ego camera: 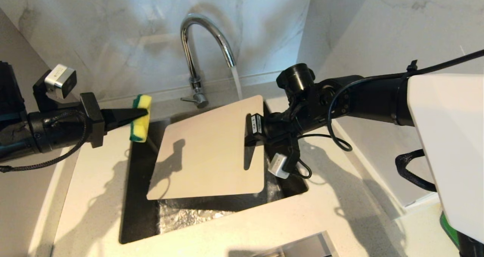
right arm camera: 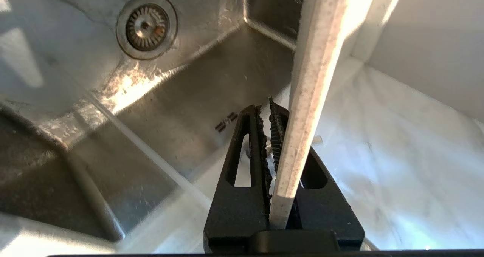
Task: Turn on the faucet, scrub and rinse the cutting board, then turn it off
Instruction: Scrub the cutting board underwater
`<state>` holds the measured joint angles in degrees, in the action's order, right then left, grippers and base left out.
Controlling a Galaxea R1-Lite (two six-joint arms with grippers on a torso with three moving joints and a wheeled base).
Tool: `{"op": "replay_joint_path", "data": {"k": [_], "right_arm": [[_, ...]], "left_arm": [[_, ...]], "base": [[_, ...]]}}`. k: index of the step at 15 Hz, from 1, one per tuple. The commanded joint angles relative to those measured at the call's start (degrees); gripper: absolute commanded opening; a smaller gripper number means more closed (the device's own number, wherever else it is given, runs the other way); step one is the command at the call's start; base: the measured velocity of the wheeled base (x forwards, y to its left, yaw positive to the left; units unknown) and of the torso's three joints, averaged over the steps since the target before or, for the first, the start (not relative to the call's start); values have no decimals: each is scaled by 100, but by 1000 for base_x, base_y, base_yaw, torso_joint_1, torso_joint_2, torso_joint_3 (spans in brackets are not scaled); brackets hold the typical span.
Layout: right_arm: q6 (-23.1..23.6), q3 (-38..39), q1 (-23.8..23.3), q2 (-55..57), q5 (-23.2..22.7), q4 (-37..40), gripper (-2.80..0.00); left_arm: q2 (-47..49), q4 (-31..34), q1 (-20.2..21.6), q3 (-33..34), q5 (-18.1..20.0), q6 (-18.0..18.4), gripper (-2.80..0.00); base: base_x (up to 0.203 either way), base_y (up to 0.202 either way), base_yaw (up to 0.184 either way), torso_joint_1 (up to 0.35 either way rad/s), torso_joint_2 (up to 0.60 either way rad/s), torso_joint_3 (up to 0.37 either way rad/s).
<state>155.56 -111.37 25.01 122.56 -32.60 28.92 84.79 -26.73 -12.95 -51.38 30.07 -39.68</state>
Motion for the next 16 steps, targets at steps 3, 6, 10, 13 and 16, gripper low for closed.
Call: {"op": "replay_joint_path", "data": {"k": [3, 6, 10, 13, 16], "right_arm": [[88, 389, 97, -488, 76, 26, -280], [-5, 761, 271, -745, 168, 5, -280], [-169, 760, 532, -770, 184, -4, -280], [-342, 764, 715, -768, 271, -33, -280], [-316, 839, 851, -828, 289, -26, -280]], "left_arm": [[49, -17, -171, 96, 7, -25, -280], [184, -20, -526, 165, -34, -60, -280], [360, -22, -1070, 163, -515, -251, -280], [521, -34, -1321, 71, -528, -585, -280], [674, -34, -1377, 60, -549, -683, -280]], "base": [[0, 0, 0, 0, 0, 0], [0, 0, 0, 0, 0, 0], [0, 0, 0, 0, 0, 0], [0, 0, 0, 0, 0, 0], [0, 0, 0, 0, 0, 0]]}}
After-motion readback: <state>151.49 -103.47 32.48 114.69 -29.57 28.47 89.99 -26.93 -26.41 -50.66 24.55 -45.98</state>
